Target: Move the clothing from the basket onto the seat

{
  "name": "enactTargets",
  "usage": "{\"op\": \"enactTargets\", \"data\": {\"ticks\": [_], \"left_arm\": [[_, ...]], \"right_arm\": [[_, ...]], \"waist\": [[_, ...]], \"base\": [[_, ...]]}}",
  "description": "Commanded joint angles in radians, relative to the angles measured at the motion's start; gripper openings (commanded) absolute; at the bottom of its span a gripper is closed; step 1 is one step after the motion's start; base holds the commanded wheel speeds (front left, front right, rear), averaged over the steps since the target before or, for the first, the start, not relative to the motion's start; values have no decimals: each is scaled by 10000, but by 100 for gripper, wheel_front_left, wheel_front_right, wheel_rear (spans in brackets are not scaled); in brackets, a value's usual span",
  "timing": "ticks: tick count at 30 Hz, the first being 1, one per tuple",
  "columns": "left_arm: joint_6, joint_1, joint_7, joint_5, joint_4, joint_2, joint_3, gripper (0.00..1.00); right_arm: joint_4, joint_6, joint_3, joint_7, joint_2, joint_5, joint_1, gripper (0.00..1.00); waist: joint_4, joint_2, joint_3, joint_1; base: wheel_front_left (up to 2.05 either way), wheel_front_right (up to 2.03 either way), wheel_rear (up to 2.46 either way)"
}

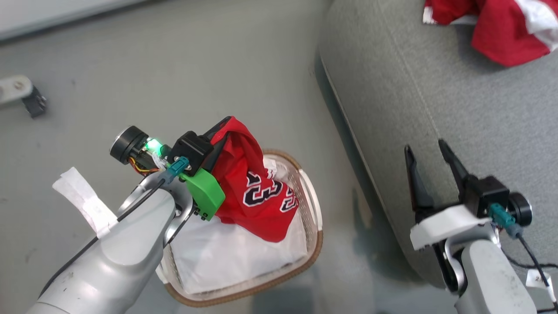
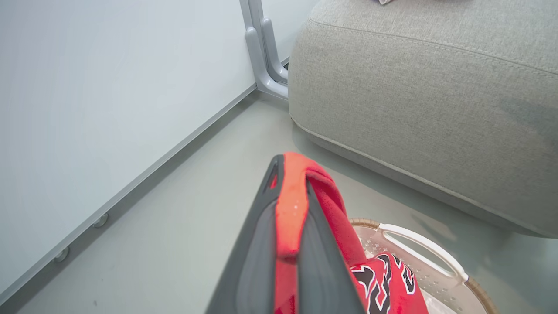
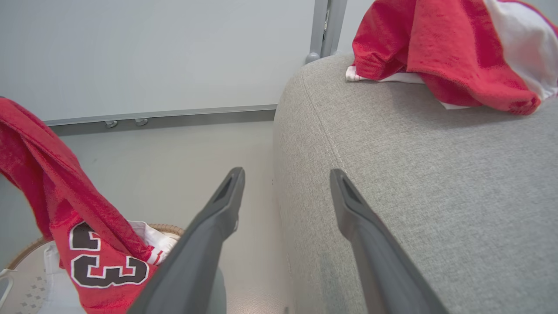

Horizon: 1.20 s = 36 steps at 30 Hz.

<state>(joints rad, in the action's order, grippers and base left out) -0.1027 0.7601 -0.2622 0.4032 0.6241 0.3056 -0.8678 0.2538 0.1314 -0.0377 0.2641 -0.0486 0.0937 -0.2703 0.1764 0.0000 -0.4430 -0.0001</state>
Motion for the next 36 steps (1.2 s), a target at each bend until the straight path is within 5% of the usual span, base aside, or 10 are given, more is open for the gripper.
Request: {"op": "enactTargets", "data": {"ticks": [1,14,25,36], "left_arm": [[-15,-115,-23,-43,-82,82,-26,0],[-51,1289,600,-116,-1440,535,137,0],[46,2414,1159,-104,-2213,721,397,0],[65,2806,1228,-32,-2446,333,231,0]], "right_arm": [[84,-14,42,5,-36,-81,334,100],[286,-14,-149,5,-33,-399,1224,100],[277,-14,-846,5,-32,-637,844,100],[348,-14,-2151,5,-33,-637,-118,100]], "waist": [[-617,0,1813,1],[-573,0,3723,1],[-521,0,4126,1],[-698,0,4428,1]], "base": [[0,0,0],[0,0,0],[0,0,0],[0,0,0]]}}
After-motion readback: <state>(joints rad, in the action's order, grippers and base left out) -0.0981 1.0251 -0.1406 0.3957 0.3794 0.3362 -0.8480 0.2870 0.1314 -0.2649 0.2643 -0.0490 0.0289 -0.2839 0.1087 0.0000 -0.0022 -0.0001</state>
